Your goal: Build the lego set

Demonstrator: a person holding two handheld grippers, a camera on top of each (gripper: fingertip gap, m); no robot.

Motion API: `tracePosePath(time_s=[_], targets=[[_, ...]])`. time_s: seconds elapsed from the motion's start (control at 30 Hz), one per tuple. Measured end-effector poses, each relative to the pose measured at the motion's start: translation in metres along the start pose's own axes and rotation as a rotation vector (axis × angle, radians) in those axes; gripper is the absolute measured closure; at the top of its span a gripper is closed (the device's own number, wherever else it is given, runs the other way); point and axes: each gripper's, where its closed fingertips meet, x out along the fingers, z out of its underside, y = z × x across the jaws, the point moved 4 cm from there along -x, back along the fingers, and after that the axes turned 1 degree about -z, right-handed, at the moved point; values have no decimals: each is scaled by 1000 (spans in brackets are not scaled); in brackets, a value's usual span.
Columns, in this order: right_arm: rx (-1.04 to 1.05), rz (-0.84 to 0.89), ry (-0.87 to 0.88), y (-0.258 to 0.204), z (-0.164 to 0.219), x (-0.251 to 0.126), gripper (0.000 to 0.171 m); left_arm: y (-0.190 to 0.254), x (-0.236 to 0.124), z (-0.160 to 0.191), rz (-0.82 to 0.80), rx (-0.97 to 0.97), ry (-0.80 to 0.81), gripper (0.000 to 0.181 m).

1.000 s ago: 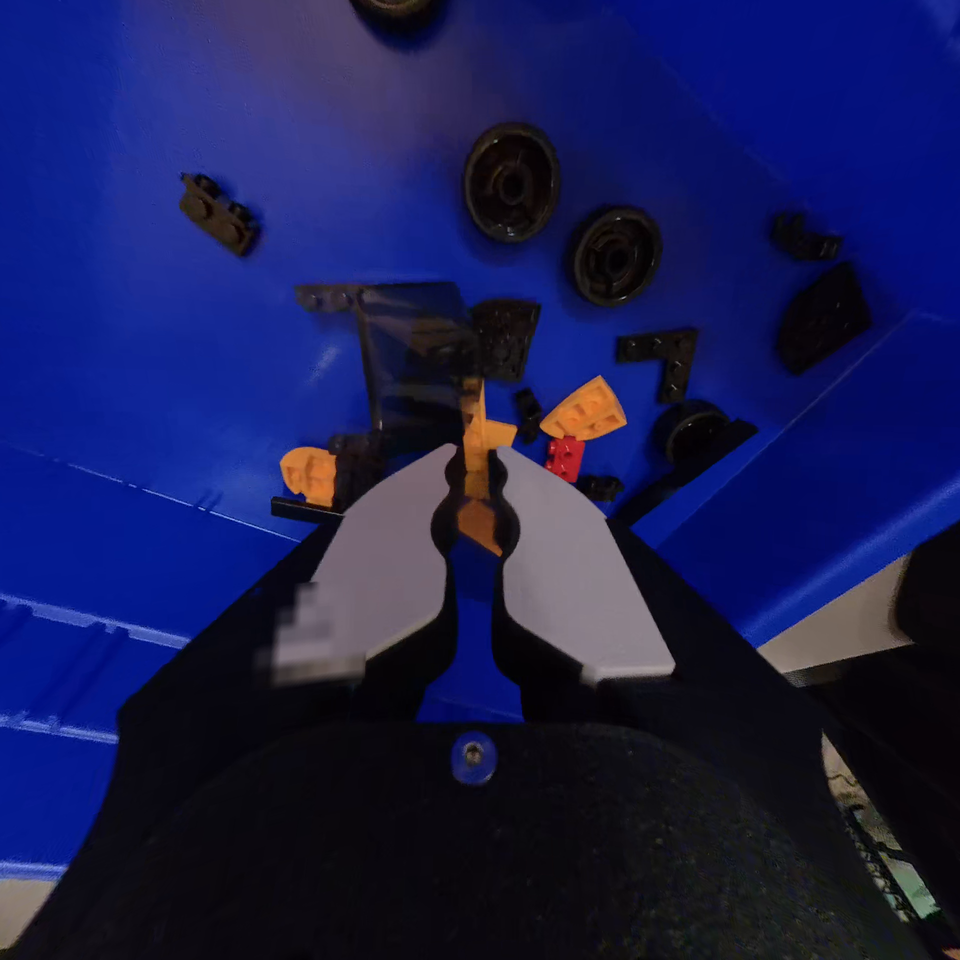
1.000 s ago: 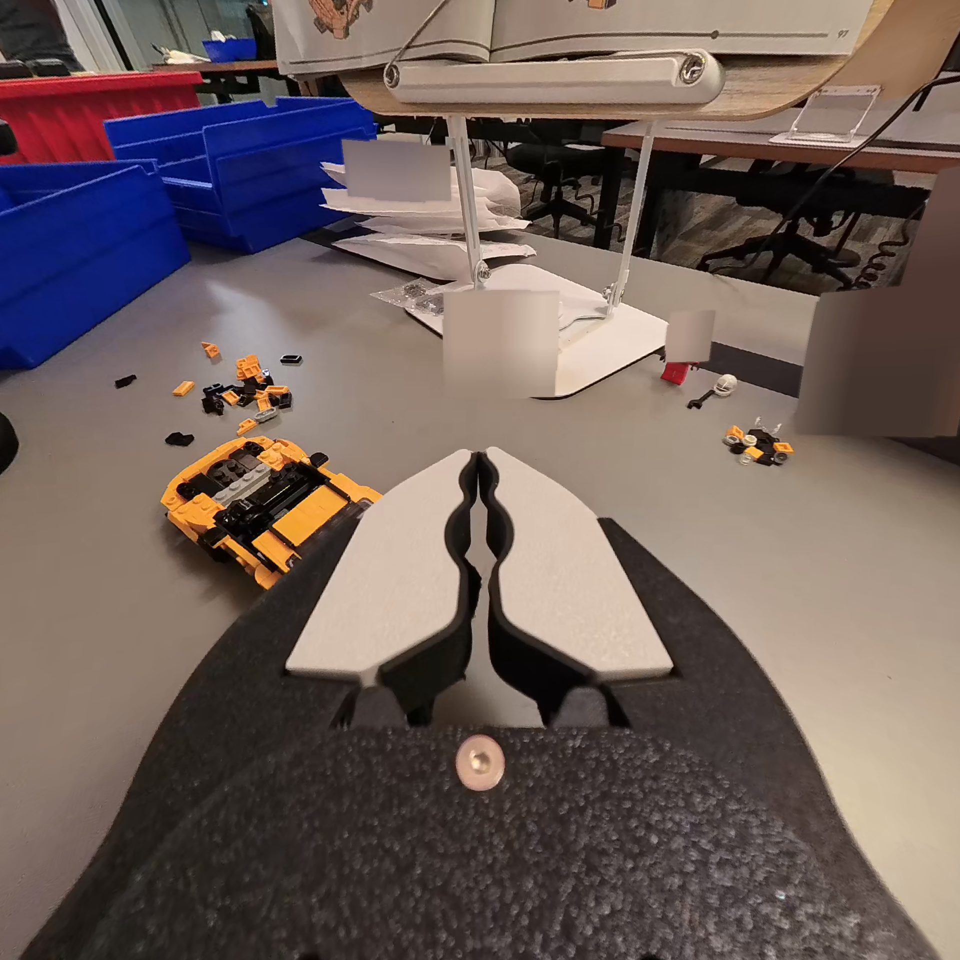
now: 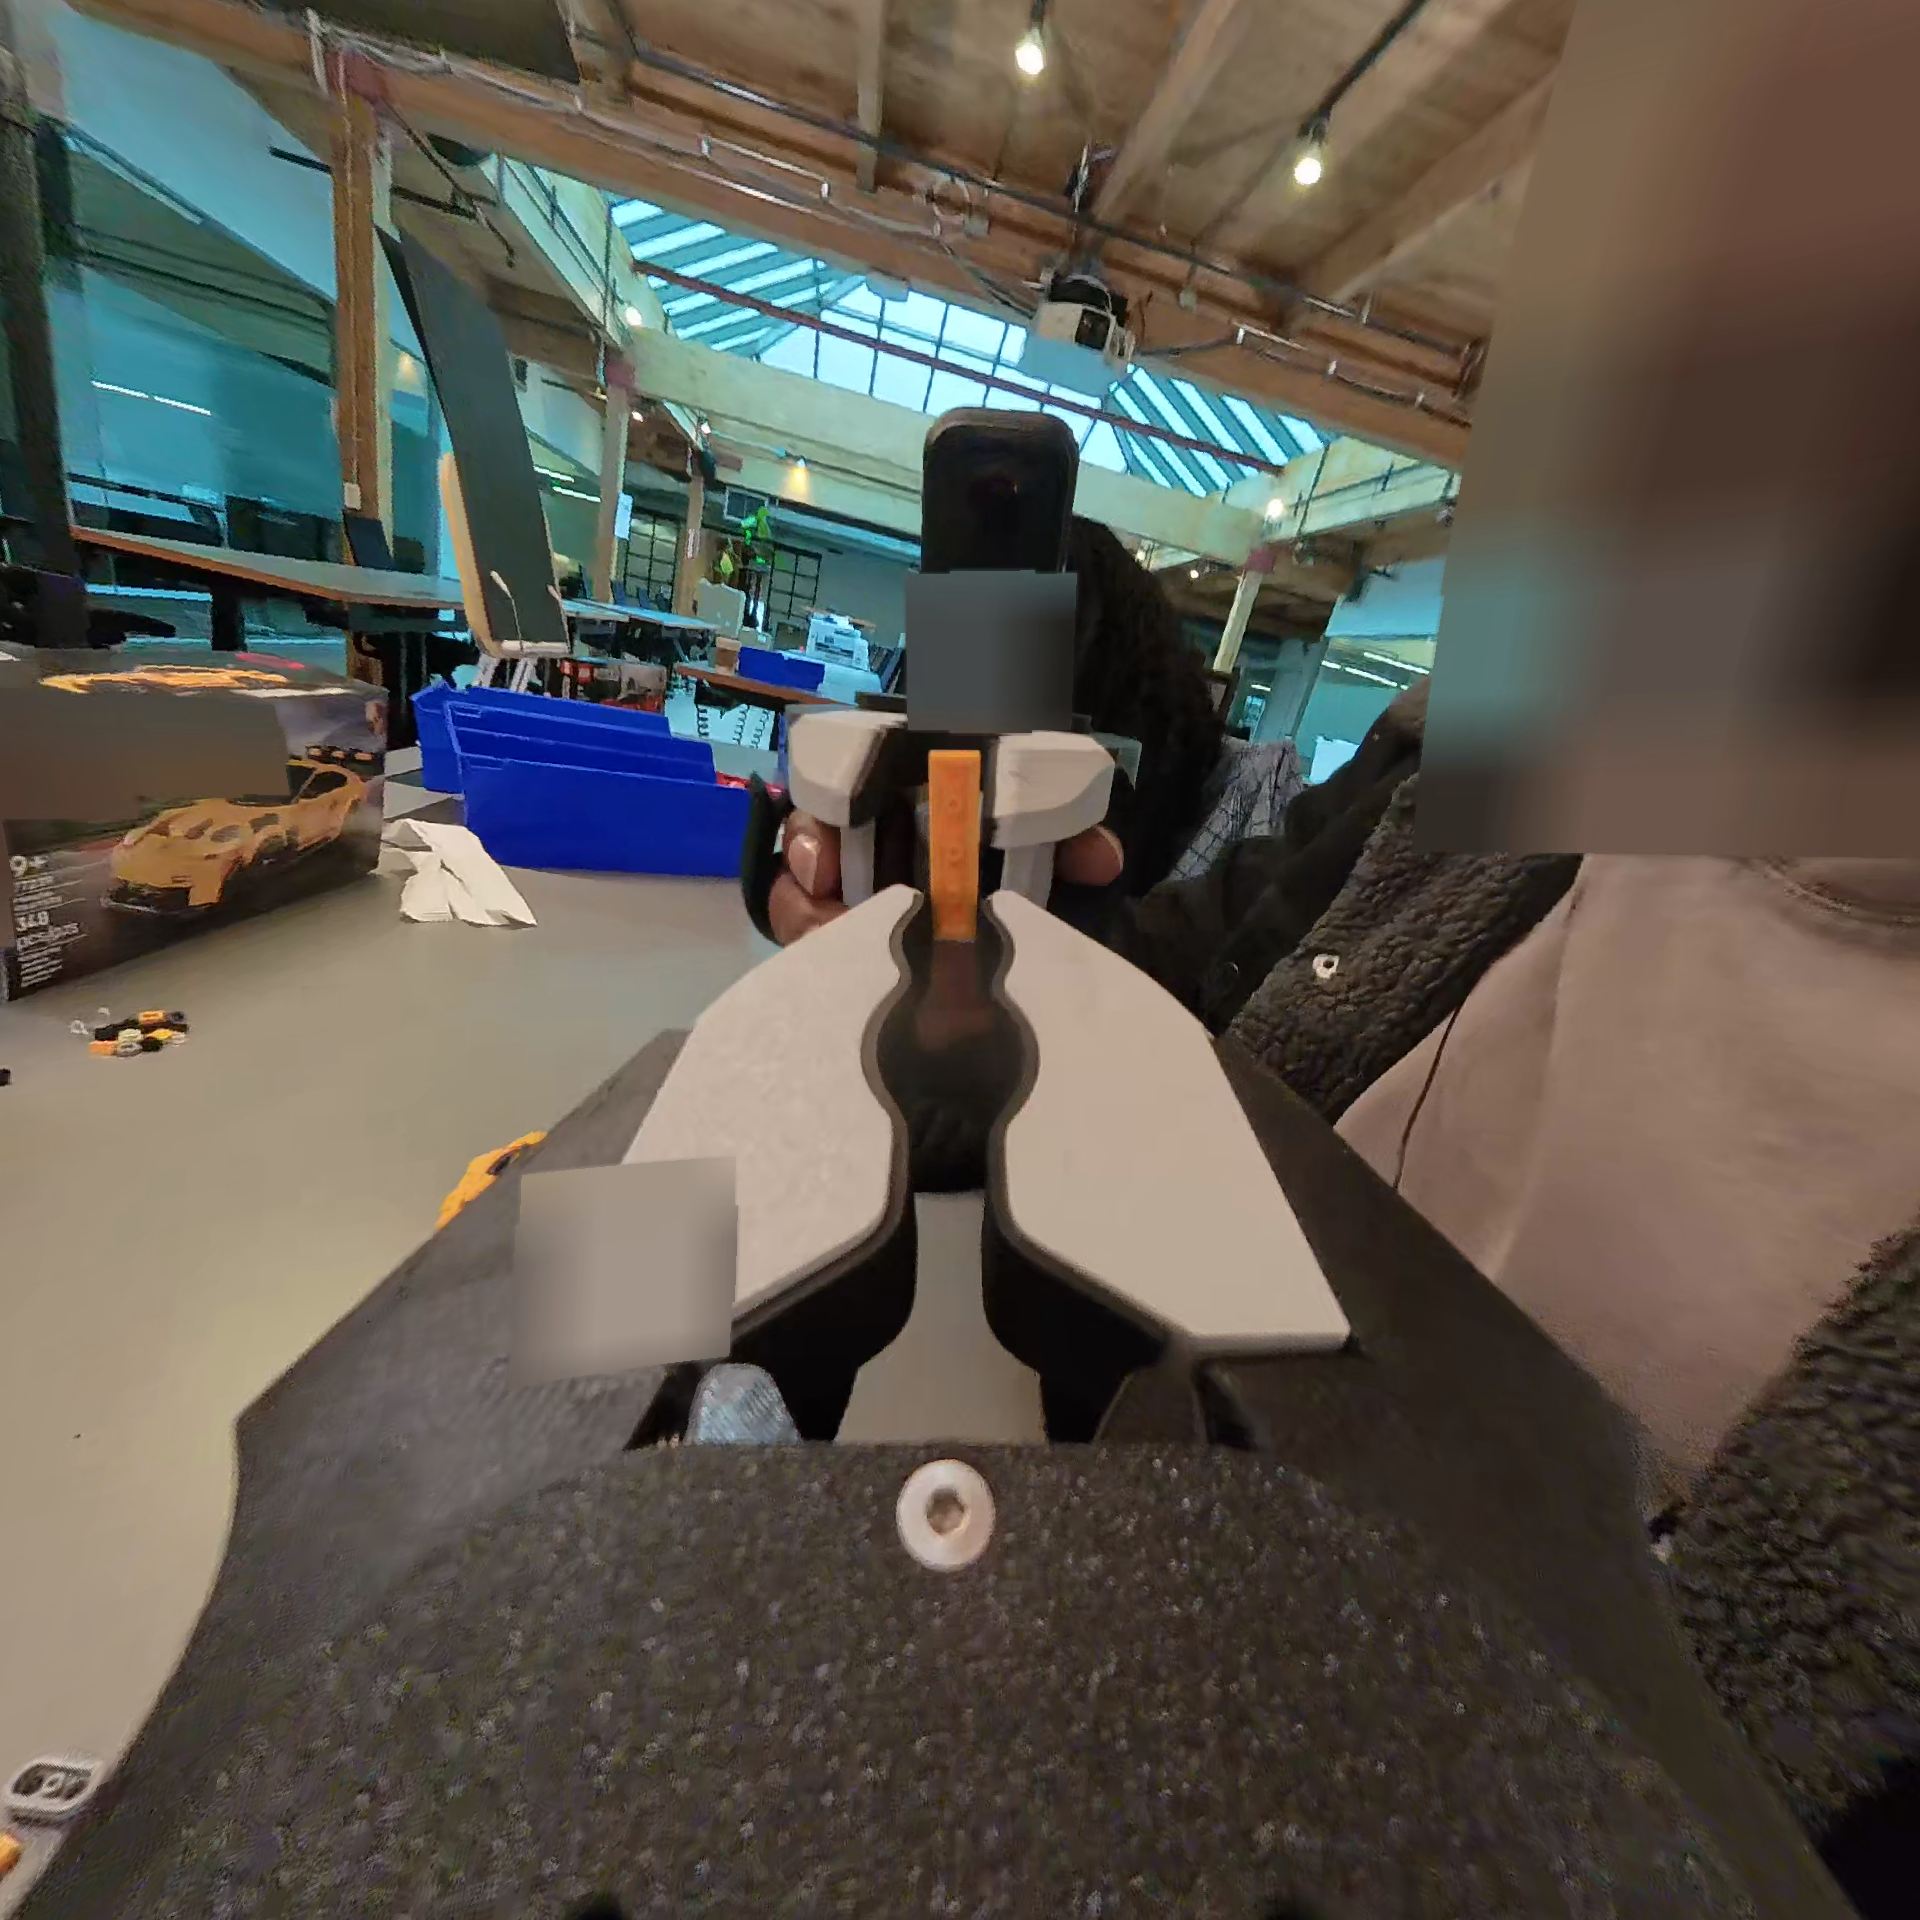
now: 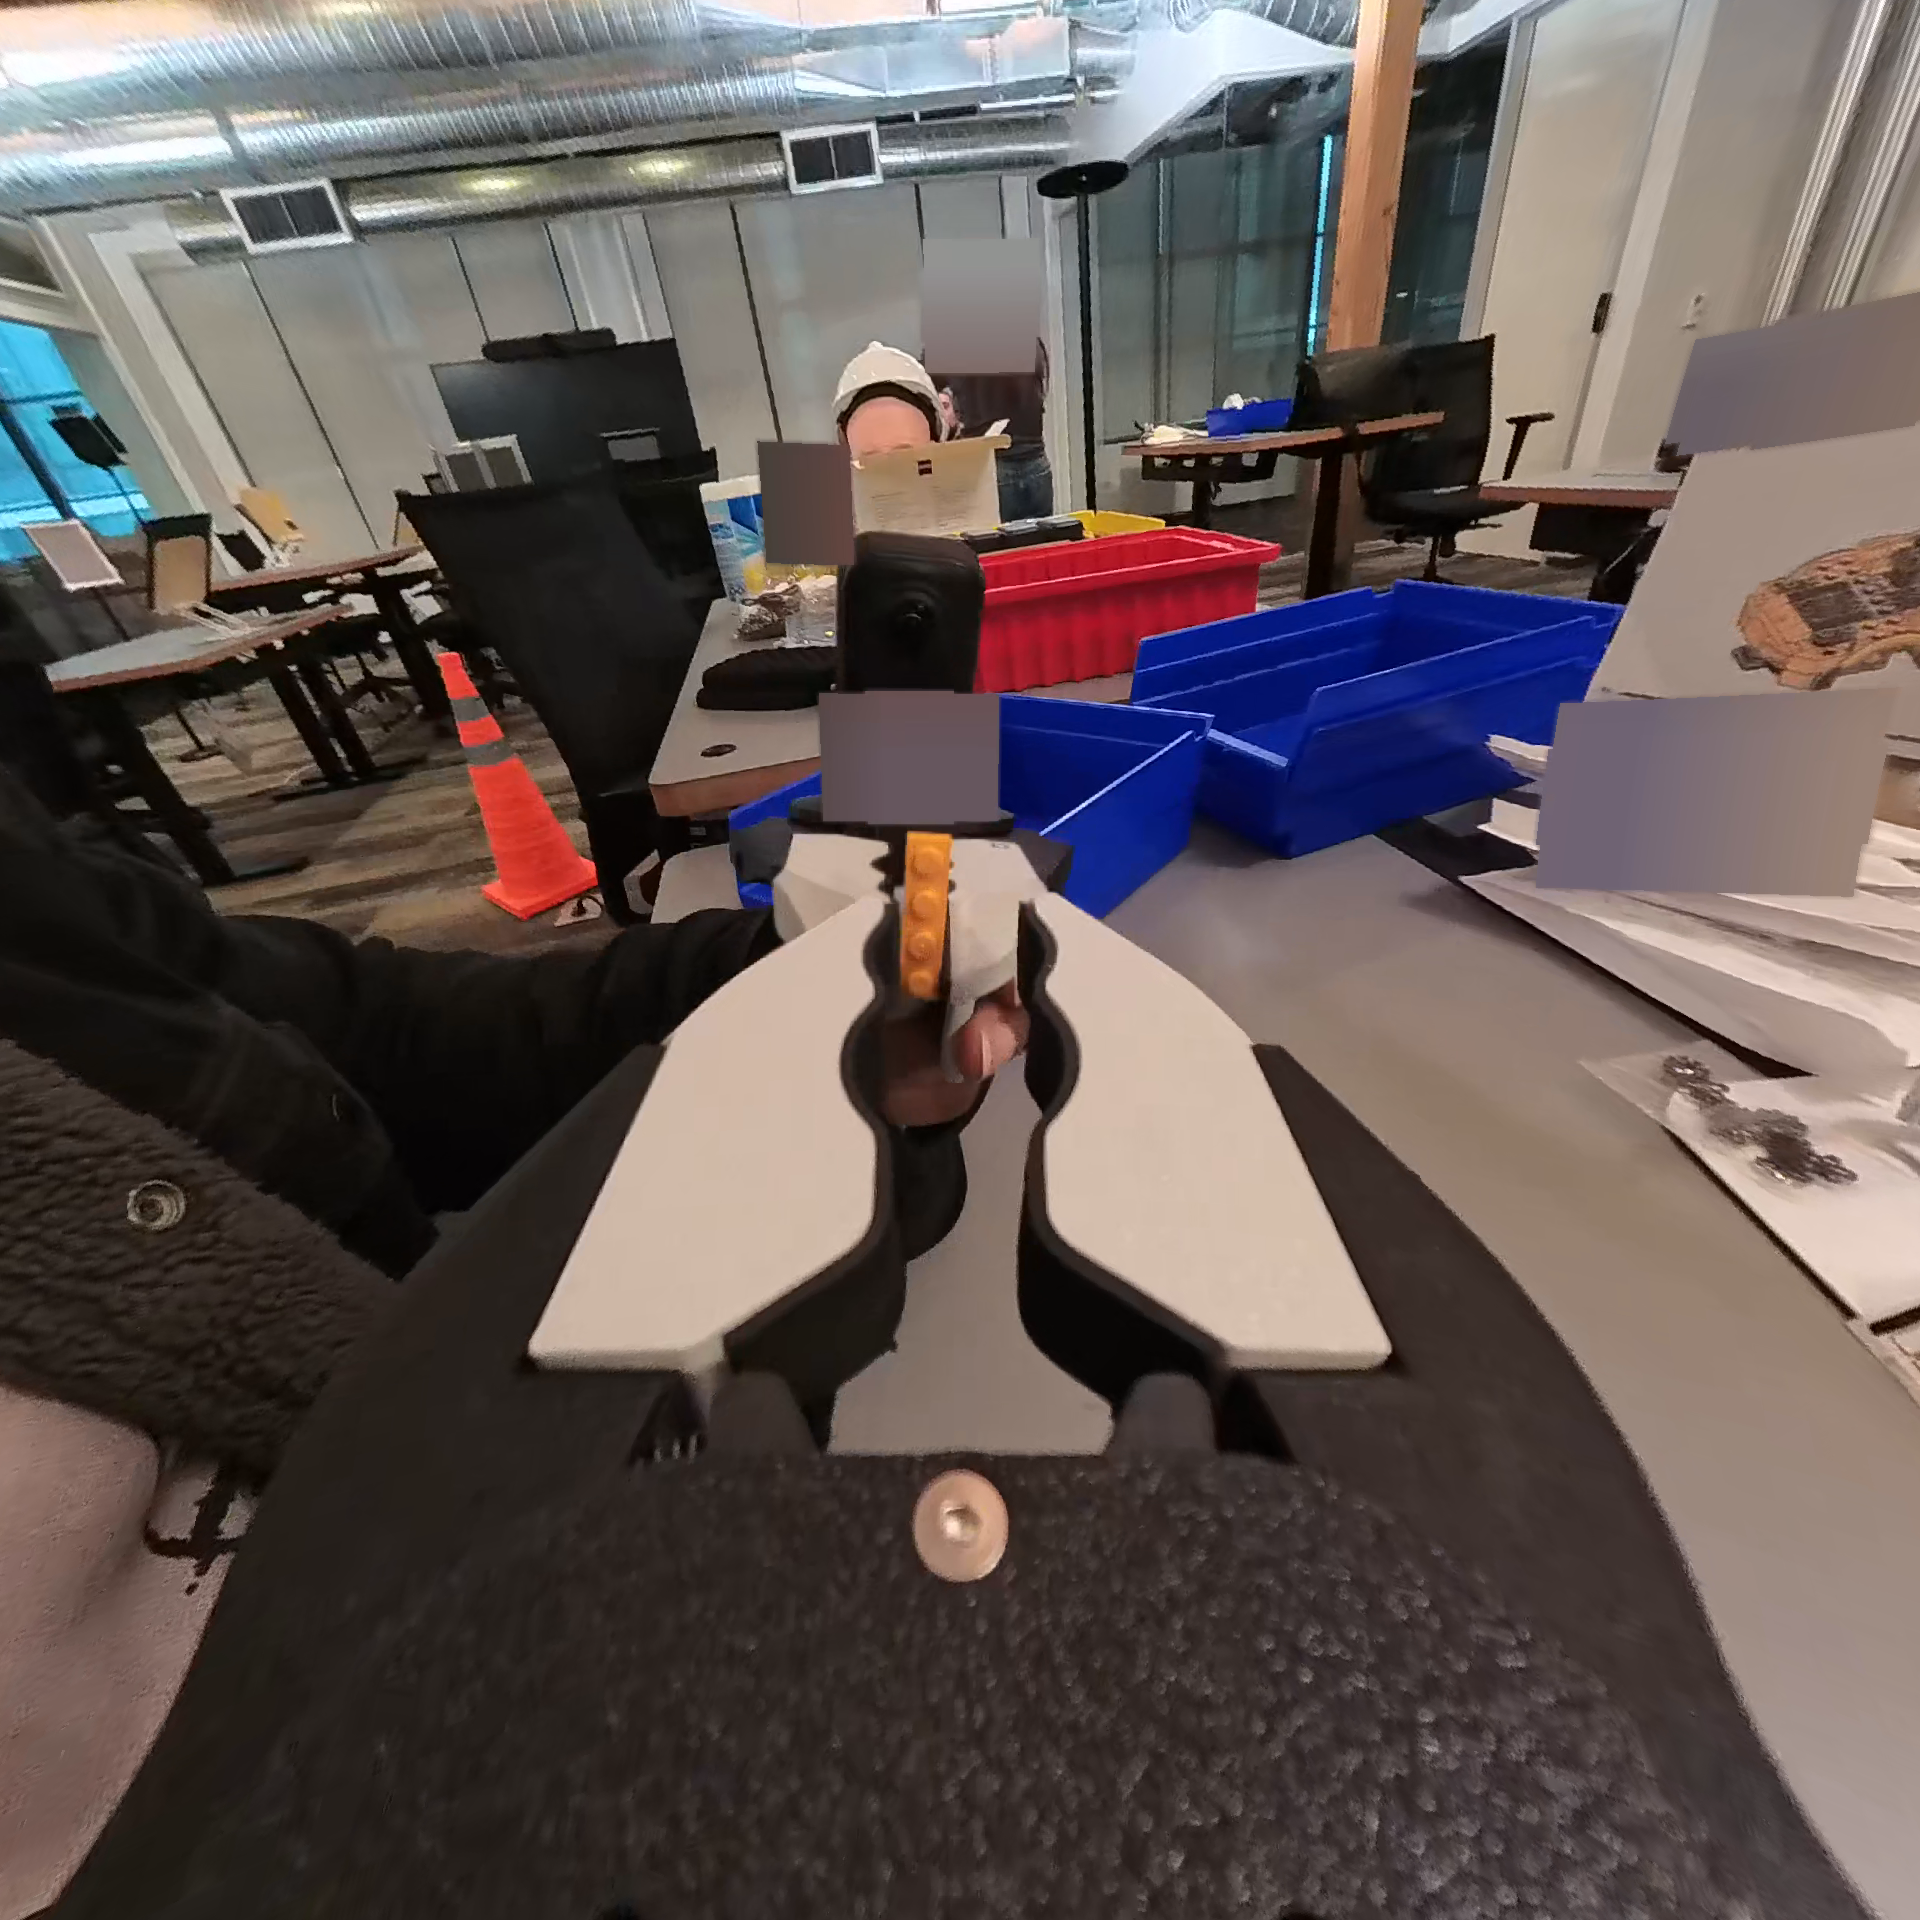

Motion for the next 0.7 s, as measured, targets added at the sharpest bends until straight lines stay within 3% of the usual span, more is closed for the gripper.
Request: tracePosePath(time_s=[0.27,0.43,0.57,0.7], targets=[[-16,-23,-51,-2,7,3,163,-3,4,10,-29,-6,-20,174],[-51,-49,-200,10,10,-3,164,-14,-4,18,-101,-11,-54,165],[-152,1,-518,35,34,-30,164,-29,-22,28,-253,28,-109,167],[-243,-26,-939,51,90,-62,163,-48,-33,44,-394,35,-198,173]])
